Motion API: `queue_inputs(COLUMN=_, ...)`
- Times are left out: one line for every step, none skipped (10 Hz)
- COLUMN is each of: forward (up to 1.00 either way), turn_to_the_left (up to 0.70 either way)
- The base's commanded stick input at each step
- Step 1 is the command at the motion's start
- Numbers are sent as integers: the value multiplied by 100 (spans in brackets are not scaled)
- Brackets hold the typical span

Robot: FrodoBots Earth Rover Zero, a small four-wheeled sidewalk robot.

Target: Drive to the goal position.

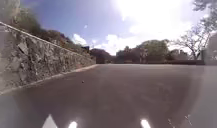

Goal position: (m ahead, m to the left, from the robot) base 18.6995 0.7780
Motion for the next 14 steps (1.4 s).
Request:
queue_inputs(forward=50, turn_to_the_left=0)
queue_inputs(forward=50, turn_to_the_left=0)
queue_inputs(forward=50, turn_to_the_left=0)
queue_inputs(forward=50, turn_to_the_left=0)
queue_inputs(forward=50, turn_to_the_left=0)
queue_inputs(forward=50, turn_to_the_left=0)
queue_inputs(forward=50, turn_to_the_left=0)
queue_inputs(forward=50, turn_to_the_left=0)
queue_inputs(forward=50, turn_to_the_left=0)
queue_inputs(forward=50, turn_to_the_left=0)
queue_inputs(forward=50, turn_to_the_left=0)
queue_inputs(forward=50, turn_to_the_left=0)
queue_inputs(forward=50, turn_to_the_left=0)
queue_inputs(forward=50, turn_to_the_left=0)
